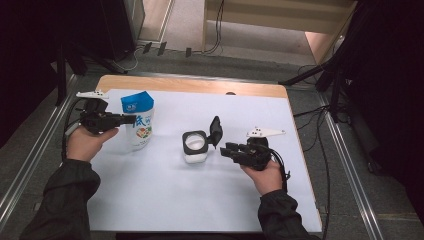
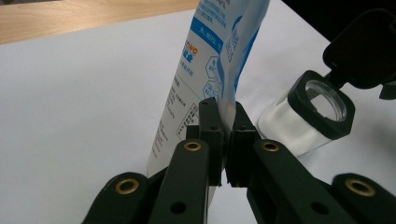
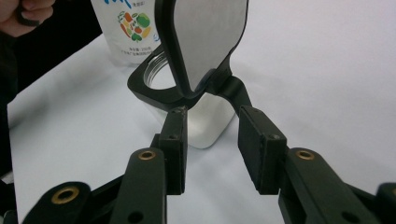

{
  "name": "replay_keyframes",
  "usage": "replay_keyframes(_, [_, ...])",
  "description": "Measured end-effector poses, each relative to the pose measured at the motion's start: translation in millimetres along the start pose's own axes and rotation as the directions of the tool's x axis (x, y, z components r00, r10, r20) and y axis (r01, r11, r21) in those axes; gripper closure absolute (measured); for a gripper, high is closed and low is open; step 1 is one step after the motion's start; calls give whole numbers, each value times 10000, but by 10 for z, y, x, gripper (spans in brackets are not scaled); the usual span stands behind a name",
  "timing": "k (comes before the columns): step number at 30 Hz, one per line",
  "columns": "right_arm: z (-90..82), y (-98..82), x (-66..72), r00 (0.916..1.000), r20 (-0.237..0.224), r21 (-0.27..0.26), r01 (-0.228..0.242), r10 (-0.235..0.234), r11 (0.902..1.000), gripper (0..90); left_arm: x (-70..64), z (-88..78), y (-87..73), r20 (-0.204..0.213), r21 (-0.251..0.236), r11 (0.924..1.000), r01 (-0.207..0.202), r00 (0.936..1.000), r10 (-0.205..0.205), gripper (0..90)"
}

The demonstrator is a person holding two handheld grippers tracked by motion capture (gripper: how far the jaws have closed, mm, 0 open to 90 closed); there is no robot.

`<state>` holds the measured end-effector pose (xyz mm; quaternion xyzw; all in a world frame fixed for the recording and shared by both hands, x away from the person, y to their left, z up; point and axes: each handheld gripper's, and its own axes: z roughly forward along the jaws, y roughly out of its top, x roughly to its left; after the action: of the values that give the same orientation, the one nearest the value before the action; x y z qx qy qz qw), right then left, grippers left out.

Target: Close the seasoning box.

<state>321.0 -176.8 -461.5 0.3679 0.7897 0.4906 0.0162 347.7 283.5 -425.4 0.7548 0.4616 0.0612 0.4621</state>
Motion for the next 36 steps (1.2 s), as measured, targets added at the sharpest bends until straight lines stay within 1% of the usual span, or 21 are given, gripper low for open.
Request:
replay_keyframes(1, [22,2,-18,10000,25,54,19,-19,10000,659,-3,-15,-19,-89,36,10000,-34,10000,35,887])
replay_keyframes(2, [56,8,-53,9999,105,193,-58,56,9998,670,0,-17,-26,-82,12,10000,-87,9999,87,886])
replay_keyframes(4, [75,19,-88,9998,85,212,-199,198,9996,688,-11,-33,-54,-99,50,9999,-108,9999,109,883])
replay_keyframes(6, [84,44,-118,9997,86,209,-229,228,9995,724,-13,-47,-83,-124,34,9998,-172,9998,172,878])
replay_keyframes(10, [107,109,-149,9995,114,23,-298,297,9996,846,-10,-51,-131,-196,24,10000,-86,9998,87,867])
replay_keyframes(12, [134,147,-153,9998,126,-119,-162,164,9998,892,-25,-53,-148,-260,-45,9998,-177,9995,176,864])
replay_keyframes(13, [147,168,-148,9998,145,-190,-125,127,9997,900,-30,-54,-150,-256,-29,9997,-257,9993,256,862])
replay_keyframes(17, [201,250,-137,10000,64,-325,0,3,9995,900,-45,-58,-164,-265,-48,9998,-211,9994,210,829])
replay_keyframes(19, [228,286,-127,10000,22,-436,13,-12,9990,900,-49,-51,-169,-346,-30,9996,-275,9990,274,810])
replay_keyframes(21, [264,310,-113,10000,-93,-535,17,-22,9986,900,-52,-38,-176,-321,39,9996,-276,9991,277,798])
replay_keyframes(22, [283,317,-102,10000,42,-491,71,-69,9988,900,-52,-37,-178,-314,28,9996,-274,9991,275,788])
replay_keyframes(23, [289,319,-103,9999,56,-486,93,-91,9988,900,-51,-39,-179,-287,7,9996,-294,9992,294,776])
replay_keyframes(24, [294,321,-109,10000,27,-492,-27,28,9988,900,-58,-39,-180,-308,-50,9996,-270,9992,268,740])
replay_keyframes(26, [289,331,-114,9999,-20,-591,-103,102,9982,900,-57,-53,-185,-195,-236,9992,-313,9993,308,663])
replay_keyframes(27, [285,337,-109,9999,-10,-618,-123,123,9980,900,-57,-63,-186,-43,-360,9988,-333,9994,331,622])
replay_keyframes(29, [280,355,-104,9999,-18,-691,-115,114,9975,900,-63,-72,-188,93,-430,9973,-596,9982,601,511])
replay_keyframes(30, [281,364,-105,9999,-22,-774,-111,110,9969,900,-73,-68,-192,52,-386,9971,-663,9978,666,471])
replay_keyframes(32, [293,378,-111,9996,-172,-825,-259,246,9963,900,-72,-57,-197,164,-102,9977,-677,9976,679,392])
replay_keyframes(33, [301,381,-113,9992,-229,-825,-332,314,9960,900,-82,-42,-210,72,-32,9980,-639,9979,639,366])
replay_keyframes(34, [312,383,-112,9989,-295,-839,-384,360,9957,900,-91,-35,-230,-45,58,9973,-731,9973,731,358])
replay_keyframes(36, [330,392,-101,9990,-325,-830,-321,295,9960,900,-95,-29,-254,-150,186,9970,-756,9970,759,329])
